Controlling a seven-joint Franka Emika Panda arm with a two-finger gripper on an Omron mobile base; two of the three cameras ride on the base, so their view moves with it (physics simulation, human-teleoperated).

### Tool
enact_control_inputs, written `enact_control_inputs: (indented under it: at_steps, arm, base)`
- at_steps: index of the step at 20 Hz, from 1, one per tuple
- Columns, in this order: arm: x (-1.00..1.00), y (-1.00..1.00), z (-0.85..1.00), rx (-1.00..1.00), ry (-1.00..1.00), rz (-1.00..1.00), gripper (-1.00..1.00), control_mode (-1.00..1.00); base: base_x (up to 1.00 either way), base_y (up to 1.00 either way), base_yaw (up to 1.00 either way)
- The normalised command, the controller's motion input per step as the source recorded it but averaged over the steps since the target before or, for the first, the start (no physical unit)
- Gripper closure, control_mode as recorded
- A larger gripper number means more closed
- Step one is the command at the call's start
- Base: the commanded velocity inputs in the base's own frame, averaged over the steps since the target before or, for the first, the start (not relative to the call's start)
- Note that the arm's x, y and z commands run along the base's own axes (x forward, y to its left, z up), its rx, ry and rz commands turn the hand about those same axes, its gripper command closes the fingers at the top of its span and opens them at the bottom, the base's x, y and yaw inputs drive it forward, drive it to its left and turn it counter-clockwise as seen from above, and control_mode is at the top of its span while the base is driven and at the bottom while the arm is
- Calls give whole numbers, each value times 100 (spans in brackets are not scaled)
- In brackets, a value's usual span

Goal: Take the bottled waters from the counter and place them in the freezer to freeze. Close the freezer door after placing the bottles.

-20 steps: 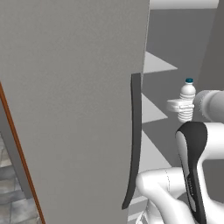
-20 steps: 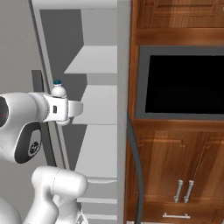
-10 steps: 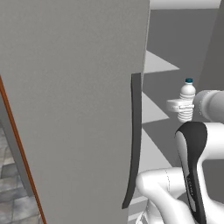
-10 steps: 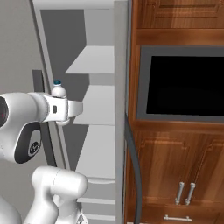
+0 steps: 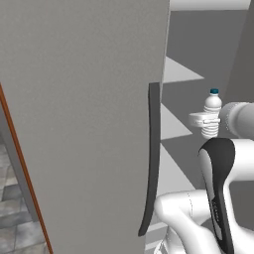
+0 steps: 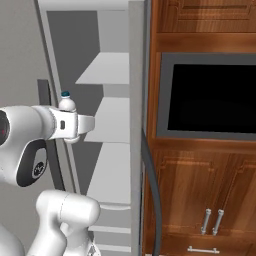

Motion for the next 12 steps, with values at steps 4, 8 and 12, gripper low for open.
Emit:
enact_control_inputs:
  at_steps: [4,8,12]
  arm:
    - [0,0,0,0,0,0,100,100]
    - [0,0,0,0,0,0,100,100]
    - [0,0,0,0,0,0,100,100]
  base:
    - [0,-49,0]
    - [0,-25,0]
    - [0,0,0]
